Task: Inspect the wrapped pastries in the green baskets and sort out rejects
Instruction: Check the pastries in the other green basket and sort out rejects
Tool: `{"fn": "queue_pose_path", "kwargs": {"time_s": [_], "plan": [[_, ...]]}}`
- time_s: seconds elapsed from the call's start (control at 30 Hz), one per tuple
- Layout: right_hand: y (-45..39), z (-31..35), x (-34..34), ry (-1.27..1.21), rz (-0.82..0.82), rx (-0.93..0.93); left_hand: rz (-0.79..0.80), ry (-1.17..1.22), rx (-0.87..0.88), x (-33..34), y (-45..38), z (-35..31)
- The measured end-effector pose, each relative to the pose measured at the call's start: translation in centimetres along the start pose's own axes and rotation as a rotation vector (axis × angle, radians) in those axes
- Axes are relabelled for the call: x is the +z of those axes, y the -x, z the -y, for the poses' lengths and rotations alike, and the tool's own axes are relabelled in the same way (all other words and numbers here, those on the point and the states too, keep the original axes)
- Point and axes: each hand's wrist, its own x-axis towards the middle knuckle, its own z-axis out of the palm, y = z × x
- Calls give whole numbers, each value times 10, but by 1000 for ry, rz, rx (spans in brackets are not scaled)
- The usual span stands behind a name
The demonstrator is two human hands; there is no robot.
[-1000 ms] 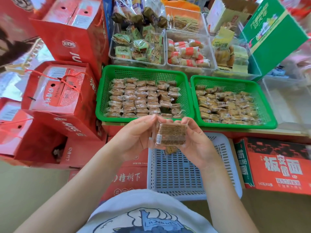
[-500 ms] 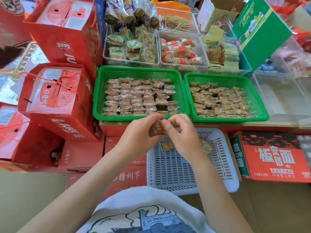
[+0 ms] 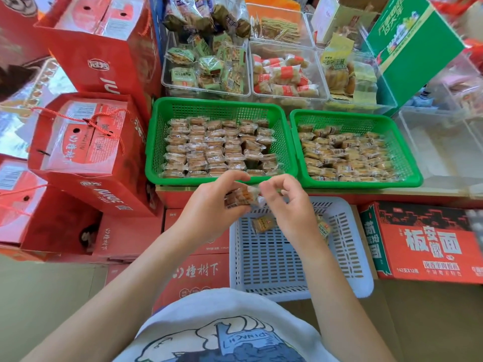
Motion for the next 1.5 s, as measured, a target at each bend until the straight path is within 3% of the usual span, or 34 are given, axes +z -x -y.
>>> {"fn": "queue_pose_path", "kwargs": {"time_s": [0.13,0.3,0.67,0.73,0.87,0.93,1.0,1.07,1.17,1.27,1.37,1.5], "plan": [[-2,-8,9,326,-82,-204,0,-70,23,9,-4,-3],[-5,-16,6,318,-185,-233,-48,-104,42,10,-8,-4],[-13,-15,3,81,-46,-80,-42,-11,27,14,-11,0],[-14,-18,-1,76,5,-88,-31,62,-21,13,-12,1],[-22,-31,-23,67,311,87,32,332,-189,14,-21,4],[-29,-49,-28,-7,291,194,83,426,-279,25,-30,12],[-35,-74,-27,-111,127,317,145,332,-352,43,-40,29],[-43,-103,-23,-78,23,459,175,89,-387,61,-45,51],[-57,-150,-12,70,50,706,147,-398,-312,80,-49,81],[-73,-188,6,106,92,866,249,-690,-275,95,-53,106],[-90,-219,26,20,-8,928,267,-797,-267,106,-52,122],[-99,-240,33,163,45,885,244,-812,-268,110,-53,128]]}}
